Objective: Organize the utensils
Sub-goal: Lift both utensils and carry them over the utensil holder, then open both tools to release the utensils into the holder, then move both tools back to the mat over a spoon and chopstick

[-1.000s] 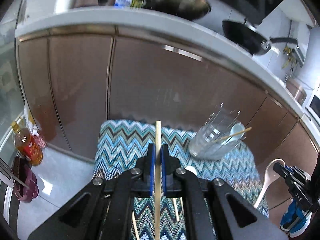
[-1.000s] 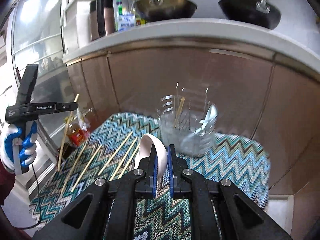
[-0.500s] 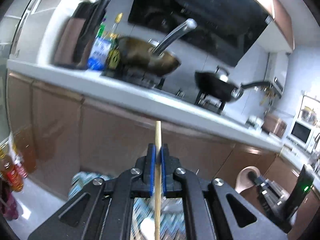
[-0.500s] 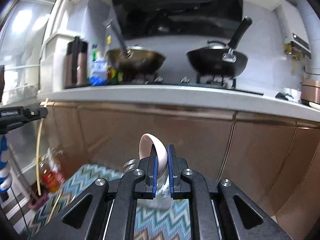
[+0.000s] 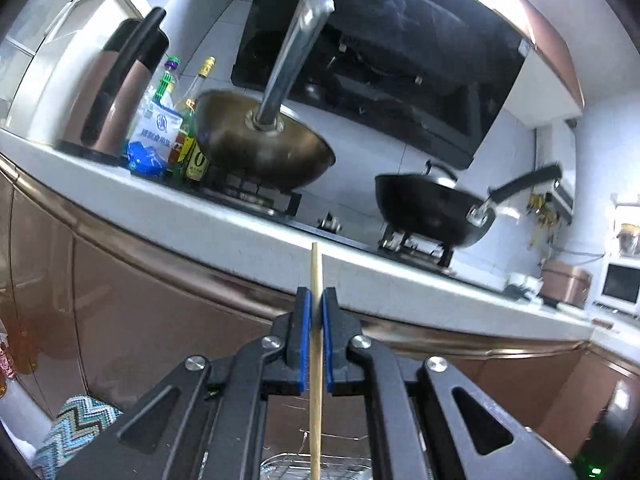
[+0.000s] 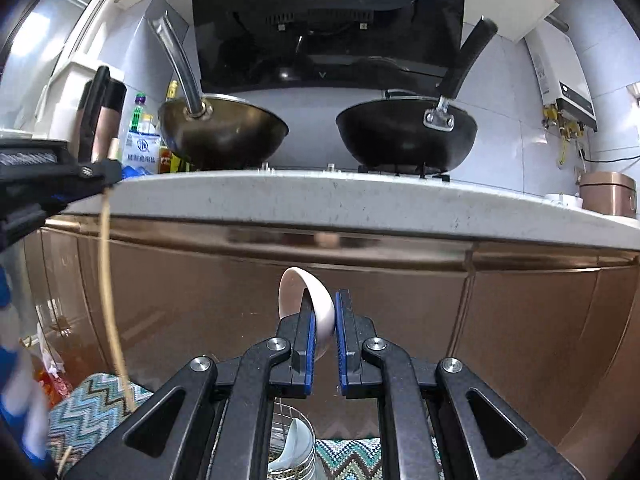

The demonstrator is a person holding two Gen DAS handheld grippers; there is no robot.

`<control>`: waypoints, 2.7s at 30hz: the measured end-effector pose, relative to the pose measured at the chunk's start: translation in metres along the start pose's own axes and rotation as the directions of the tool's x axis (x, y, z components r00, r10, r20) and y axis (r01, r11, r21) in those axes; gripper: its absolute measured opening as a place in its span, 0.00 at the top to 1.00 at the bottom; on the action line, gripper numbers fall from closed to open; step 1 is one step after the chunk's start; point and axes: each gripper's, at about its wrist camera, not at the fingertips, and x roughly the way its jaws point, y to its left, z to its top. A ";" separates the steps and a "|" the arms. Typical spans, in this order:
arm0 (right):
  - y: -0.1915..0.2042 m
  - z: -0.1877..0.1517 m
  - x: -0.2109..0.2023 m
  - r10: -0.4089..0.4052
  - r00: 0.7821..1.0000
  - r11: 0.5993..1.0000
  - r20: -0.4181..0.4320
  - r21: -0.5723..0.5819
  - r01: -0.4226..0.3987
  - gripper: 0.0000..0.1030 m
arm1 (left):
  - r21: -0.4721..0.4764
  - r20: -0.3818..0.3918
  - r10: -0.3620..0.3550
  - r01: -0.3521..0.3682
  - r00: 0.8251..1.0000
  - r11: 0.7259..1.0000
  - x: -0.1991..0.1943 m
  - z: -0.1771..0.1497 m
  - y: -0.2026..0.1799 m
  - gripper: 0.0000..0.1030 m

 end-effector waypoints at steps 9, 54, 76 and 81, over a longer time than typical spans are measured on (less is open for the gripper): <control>0.000 -0.050 0.027 0.011 0.998 1.000 -0.064 0.012 -0.010 0.84 | 0.058 -0.019 0.063 -0.062 0.998 0.996 0.028 -0.055 0.009 0.91; 0.024 -0.007 -0.229 0.078 0.982 0.997 -0.171 0.015 -0.077 0.64 | 0.191 -0.184 0.267 -0.232 0.946 0.954 -0.267 0.012 0.102 0.55; 0.057 -0.041 -0.206 0.310 0.857 0.949 -0.412 0.085 -0.303 0.65 | 0.114 -0.584 0.179 -0.138 0.791 0.984 -0.244 -0.034 0.151 0.55; 0.074 -0.076 -0.159 0.325 0.791 0.939 -0.519 0.081 -0.333 0.67 | 0.122 -0.691 0.165 -0.111 0.703 0.986 -0.188 -0.071 0.157 0.55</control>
